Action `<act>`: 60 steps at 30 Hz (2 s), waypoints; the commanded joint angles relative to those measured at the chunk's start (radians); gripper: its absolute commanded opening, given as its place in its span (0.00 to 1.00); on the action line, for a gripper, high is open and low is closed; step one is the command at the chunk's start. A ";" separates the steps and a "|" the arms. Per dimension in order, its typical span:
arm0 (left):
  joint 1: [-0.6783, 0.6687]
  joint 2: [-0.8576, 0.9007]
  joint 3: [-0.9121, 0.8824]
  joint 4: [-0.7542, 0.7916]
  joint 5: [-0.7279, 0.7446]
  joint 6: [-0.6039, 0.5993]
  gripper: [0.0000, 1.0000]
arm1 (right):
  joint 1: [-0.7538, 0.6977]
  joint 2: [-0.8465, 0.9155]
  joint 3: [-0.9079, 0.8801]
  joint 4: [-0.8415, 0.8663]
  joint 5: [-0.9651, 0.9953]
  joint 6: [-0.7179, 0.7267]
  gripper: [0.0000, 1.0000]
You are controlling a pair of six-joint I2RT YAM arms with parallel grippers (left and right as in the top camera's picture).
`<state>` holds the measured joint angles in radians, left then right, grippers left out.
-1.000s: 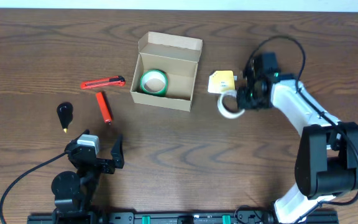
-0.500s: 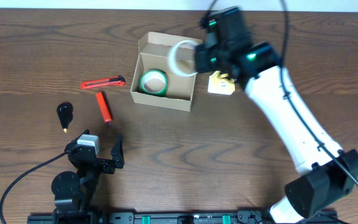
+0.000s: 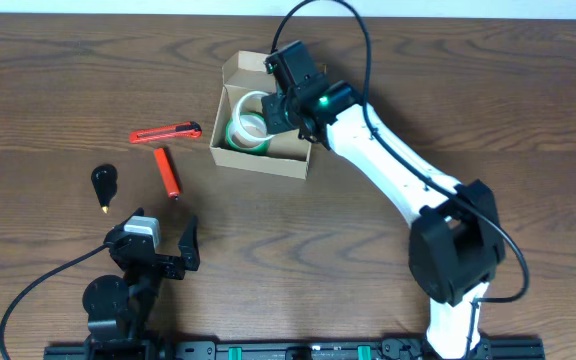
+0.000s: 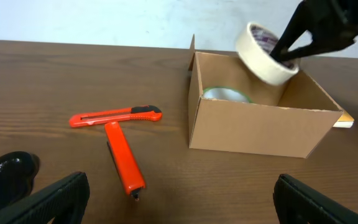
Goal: Pack container
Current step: 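Carry the white tape with the right gripper into the box and release, then move the right gripper to the yellow notepad and grasp it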
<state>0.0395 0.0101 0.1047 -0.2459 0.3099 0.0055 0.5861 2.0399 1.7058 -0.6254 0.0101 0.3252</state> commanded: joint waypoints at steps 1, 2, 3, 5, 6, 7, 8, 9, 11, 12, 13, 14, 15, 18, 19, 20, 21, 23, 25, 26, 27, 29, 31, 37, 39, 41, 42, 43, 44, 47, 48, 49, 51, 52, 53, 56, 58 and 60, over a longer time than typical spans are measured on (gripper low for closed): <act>0.006 -0.006 -0.025 -0.004 -0.004 0.016 0.95 | 0.006 0.019 0.009 0.013 0.016 -0.015 0.01; 0.006 -0.006 -0.025 -0.004 -0.003 0.016 0.95 | 0.006 0.024 0.009 0.013 0.016 -0.016 0.01; 0.006 -0.006 -0.025 -0.004 -0.004 0.016 0.95 | 0.007 0.031 0.009 0.012 0.012 -0.016 0.01; 0.006 -0.006 -0.025 -0.004 -0.003 0.016 0.95 | 0.011 0.045 0.009 0.014 0.001 -0.016 0.01; 0.006 -0.006 -0.025 -0.004 -0.003 0.016 0.95 | 0.014 0.056 0.009 0.022 -0.004 -0.016 0.01; 0.006 -0.006 -0.025 -0.004 -0.004 0.016 0.95 | 0.018 0.058 0.009 0.029 -0.011 -0.016 0.01; 0.006 -0.006 -0.025 -0.004 -0.004 0.016 0.95 | 0.023 0.069 0.009 0.041 -0.011 -0.016 0.01; 0.006 -0.006 -0.025 -0.004 -0.003 0.016 0.95 | 0.028 0.072 0.009 0.048 -0.011 -0.016 0.01; 0.006 -0.006 -0.025 -0.004 -0.003 0.017 0.95 | 0.041 0.084 0.009 0.058 -0.011 -0.016 0.01; 0.006 -0.006 -0.025 -0.004 -0.004 0.016 0.95 | 0.046 0.088 0.009 0.058 -0.011 -0.016 0.01; 0.006 -0.006 -0.025 -0.004 -0.004 0.016 0.95 | 0.051 0.090 0.009 0.056 -0.011 -0.016 0.01; 0.006 -0.006 -0.025 -0.004 -0.004 0.016 0.95 | 0.056 0.093 0.009 0.055 -0.009 -0.016 0.01; 0.006 -0.006 -0.025 -0.004 -0.004 0.016 0.95 | 0.059 0.094 0.009 0.055 -0.007 -0.016 0.01; 0.006 -0.006 -0.025 -0.004 -0.004 0.016 0.95 | 0.063 0.094 0.009 0.060 -0.006 -0.016 0.01; 0.006 -0.006 -0.025 -0.004 -0.004 0.016 0.95 | 0.063 0.094 0.009 0.060 -0.006 -0.016 0.01; 0.006 -0.006 -0.025 -0.004 -0.003 0.016 0.95 | 0.063 0.095 0.009 0.059 -0.006 -0.017 0.01; 0.006 -0.006 -0.025 -0.004 -0.004 0.016 0.95 | 0.063 0.100 0.009 0.061 -0.006 -0.019 0.01; 0.006 -0.006 -0.025 -0.004 -0.004 0.016 0.96 | 0.063 0.108 0.009 0.062 -0.006 -0.020 0.01; 0.006 -0.006 -0.025 -0.004 -0.004 0.016 0.95 | 0.063 0.116 0.009 0.062 -0.005 -0.020 0.01; 0.006 -0.006 -0.025 -0.004 -0.003 0.017 0.95 | 0.063 0.117 0.009 0.061 -0.003 -0.020 0.01; 0.006 -0.006 -0.025 -0.004 -0.003 0.017 0.95 | 0.063 0.119 0.009 0.061 0.002 -0.020 0.01; 0.006 -0.006 -0.025 -0.004 -0.003 0.017 0.95 | 0.063 0.119 0.009 0.061 0.013 -0.027 0.01; 0.006 -0.006 -0.025 -0.004 -0.004 0.016 0.95 | 0.063 0.119 0.009 0.061 0.013 -0.038 0.04; 0.006 -0.006 -0.025 -0.004 -0.004 0.016 0.95 | 0.063 0.119 0.009 0.061 0.013 -0.053 0.29; 0.006 -0.006 -0.025 -0.004 -0.003 0.016 0.95 | 0.063 0.119 0.009 0.061 0.013 -0.054 0.35; 0.006 -0.006 -0.025 -0.004 -0.003 0.016 0.95 | 0.063 0.119 0.009 0.061 0.013 -0.054 0.38; 0.006 -0.006 -0.025 -0.004 -0.004 0.017 0.95 | 0.063 0.119 0.009 0.061 0.013 -0.055 0.41; 0.006 -0.006 -0.025 -0.004 -0.004 0.016 0.96 | 0.063 0.119 0.009 0.062 0.013 -0.063 0.45; 0.006 -0.006 -0.025 -0.004 -0.003 0.017 0.95 | 0.063 0.118 0.009 0.062 0.013 -0.072 0.48; 0.006 -0.006 -0.025 -0.004 -0.004 0.017 0.95 | 0.059 0.106 0.036 0.033 0.013 -0.087 0.50; 0.006 -0.006 -0.025 -0.004 -0.003 0.016 0.95 | 0.055 0.098 0.057 0.009 0.013 -0.087 0.51; 0.006 -0.006 -0.025 -0.004 -0.003 0.016 0.95 | 0.049 0.091 0.078 -0.014 0.012 -0.087 0.51; 0.006 -0.006 -0.025 -0.004 -0.003 0.016 0.95 | 0.029 0.066 0.134 -0.083 0.013 -0.087 0.50; 0.006 -0.006 -0.025 -0.004 -0.003 0.016 0.95 | 0.017 0.052 0.156 -0.115 0.012 -0.087 0.50; 0.006 -0.006 -0.025 -0.004 -0.003 0.017 0.95 | 0.003 0.038 0.175 -0.147 0.012 -0.087 0.49; 0.006 -0.006 -0.025 -0.004 -0.003 0.017 0.95 | -0.060 -0.016 0.205 -0.230 0.012 -0.093 0.50; 0.006 -0.006 -0.025 -0.004 -0.003 0.016 0.95 | -0.108 -0.039 0.204 -0.266 0.013 -0.094 0.52; 0.006 -0.006 -0.025 -0.004 -0.003 0.016 0.95 | -0.168 -0.045 0.204 -0.311 0.010 -0.081 0.56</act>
<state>0.0395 0.0105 0.1047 -0.2455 0.3099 0.0055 0.4976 2.0384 1.8896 -0.9039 0.0124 0.2455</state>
